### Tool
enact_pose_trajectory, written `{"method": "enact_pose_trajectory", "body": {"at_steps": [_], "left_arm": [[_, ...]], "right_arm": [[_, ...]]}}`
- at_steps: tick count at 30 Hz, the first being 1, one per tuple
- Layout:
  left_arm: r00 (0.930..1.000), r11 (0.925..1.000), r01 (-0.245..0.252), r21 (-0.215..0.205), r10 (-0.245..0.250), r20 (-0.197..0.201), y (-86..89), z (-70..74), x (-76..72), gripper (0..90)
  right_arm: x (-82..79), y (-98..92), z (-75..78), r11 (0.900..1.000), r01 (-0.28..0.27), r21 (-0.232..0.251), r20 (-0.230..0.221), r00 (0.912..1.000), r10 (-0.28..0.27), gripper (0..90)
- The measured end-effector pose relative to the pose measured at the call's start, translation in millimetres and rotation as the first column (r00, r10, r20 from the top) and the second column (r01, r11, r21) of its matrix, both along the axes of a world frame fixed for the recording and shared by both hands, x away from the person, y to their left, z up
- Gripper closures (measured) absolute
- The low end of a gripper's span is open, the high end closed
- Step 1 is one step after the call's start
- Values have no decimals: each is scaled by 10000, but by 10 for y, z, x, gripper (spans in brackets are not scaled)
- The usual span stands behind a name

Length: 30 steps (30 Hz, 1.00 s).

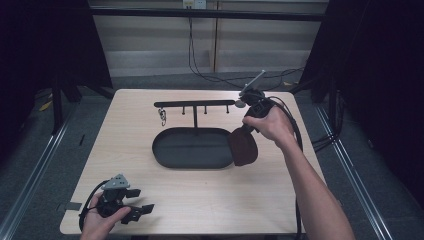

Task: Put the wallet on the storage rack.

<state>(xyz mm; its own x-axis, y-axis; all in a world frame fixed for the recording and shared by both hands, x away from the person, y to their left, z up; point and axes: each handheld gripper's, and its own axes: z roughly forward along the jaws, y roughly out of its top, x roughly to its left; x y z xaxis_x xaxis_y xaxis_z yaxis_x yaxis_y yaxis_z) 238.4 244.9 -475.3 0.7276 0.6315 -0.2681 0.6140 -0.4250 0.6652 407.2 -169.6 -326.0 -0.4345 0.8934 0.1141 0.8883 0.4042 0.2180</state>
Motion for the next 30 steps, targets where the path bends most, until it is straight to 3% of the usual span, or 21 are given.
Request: {"method": "enact_pose_trajectory", "body": {"at_steps": [8, 12, 16, 26, 30], "left_arm": [[10000, 10000, 9, -18, -9, -14, -3, 0, -2, 210], [10000, 10000, 18, -16, -18, -49, -6, 0, -1, 210], [10000, 10000, 32, 0, -32, -36, -5, 0, 0, 210], [10000, 10000, -1, -54, 2, 14, 4, 6, -4, 210], [10000, 10000, -22, -52, 22, 32, 7, 7, -4, 211]], "right_arm": [[107, -18, -34, 9986, 398, 335, 282, 9988, -408, 751], [148, -46, -33, 9943, 632, 853, 430, 9968, -671, 751], [184, -51, -52, 9906, 505, 1268, 403, 9976, -560, 752], [265, -84, -215, 9718, 994, 2140, 628, 9914, -1152, 755], [283, -107, -301, 9560, 1309, 2624, 606, 9866, -1517, 757]]}}
